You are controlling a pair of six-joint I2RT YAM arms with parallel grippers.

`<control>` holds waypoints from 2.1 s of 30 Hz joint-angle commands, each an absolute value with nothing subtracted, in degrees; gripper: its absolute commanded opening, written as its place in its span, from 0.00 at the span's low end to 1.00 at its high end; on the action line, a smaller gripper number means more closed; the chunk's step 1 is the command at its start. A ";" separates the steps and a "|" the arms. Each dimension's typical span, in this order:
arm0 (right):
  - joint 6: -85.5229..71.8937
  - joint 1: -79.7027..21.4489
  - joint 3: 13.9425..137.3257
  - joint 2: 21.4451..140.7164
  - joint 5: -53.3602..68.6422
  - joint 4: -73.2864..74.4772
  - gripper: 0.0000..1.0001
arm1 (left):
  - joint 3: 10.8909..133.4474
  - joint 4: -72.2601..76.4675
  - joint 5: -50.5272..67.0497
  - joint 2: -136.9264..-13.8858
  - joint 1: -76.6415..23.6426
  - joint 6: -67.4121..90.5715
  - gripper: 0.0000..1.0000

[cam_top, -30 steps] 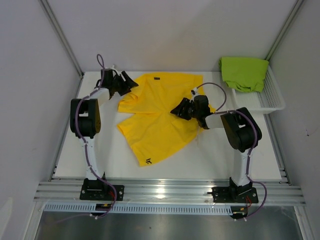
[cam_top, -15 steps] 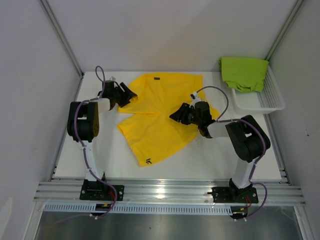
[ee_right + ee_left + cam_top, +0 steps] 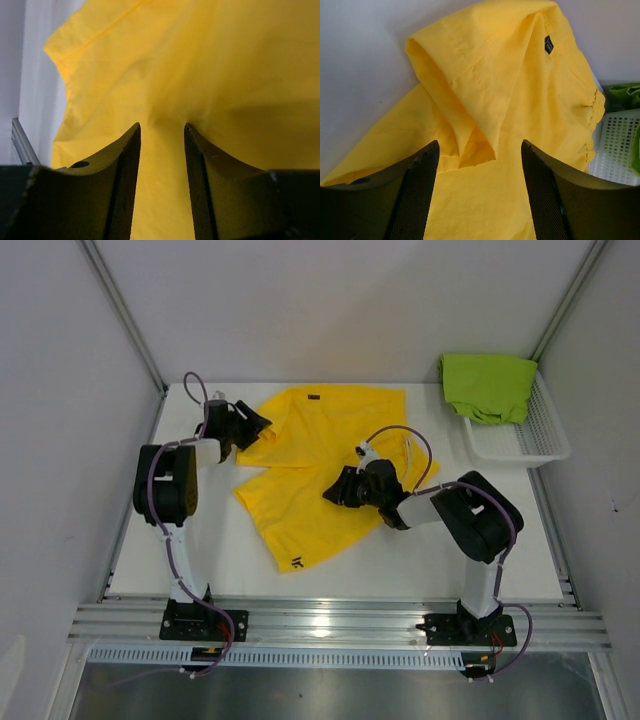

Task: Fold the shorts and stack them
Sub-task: Flatten the shorts out

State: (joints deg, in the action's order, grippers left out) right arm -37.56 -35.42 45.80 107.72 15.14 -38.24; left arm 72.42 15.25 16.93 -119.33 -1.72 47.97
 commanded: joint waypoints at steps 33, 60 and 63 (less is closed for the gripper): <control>-39.02 -34.63 50.62 112.15 13.62 -36.04 0.41 | 83.23 13.36 11.08 -124.01 -1.58 50.36 0.60; -39.90 -33.58 50.19 112.59 14.85 -36.91 0.37 | 91.65 19.95 11.16 -131.31 -1.23 52.47 0.17; -39.99 -33.40 50.19 112.68 15.03 -37.00 0.36 | 94.30 19.78 11.86 -132.80 -1.06 52.47 0.08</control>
State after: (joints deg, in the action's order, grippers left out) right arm -40.34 -33.85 49.01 111.96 15.27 -35.86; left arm 90.15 16.36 11.73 -131.74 -1.45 52.14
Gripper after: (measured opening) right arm 0.368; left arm 0.104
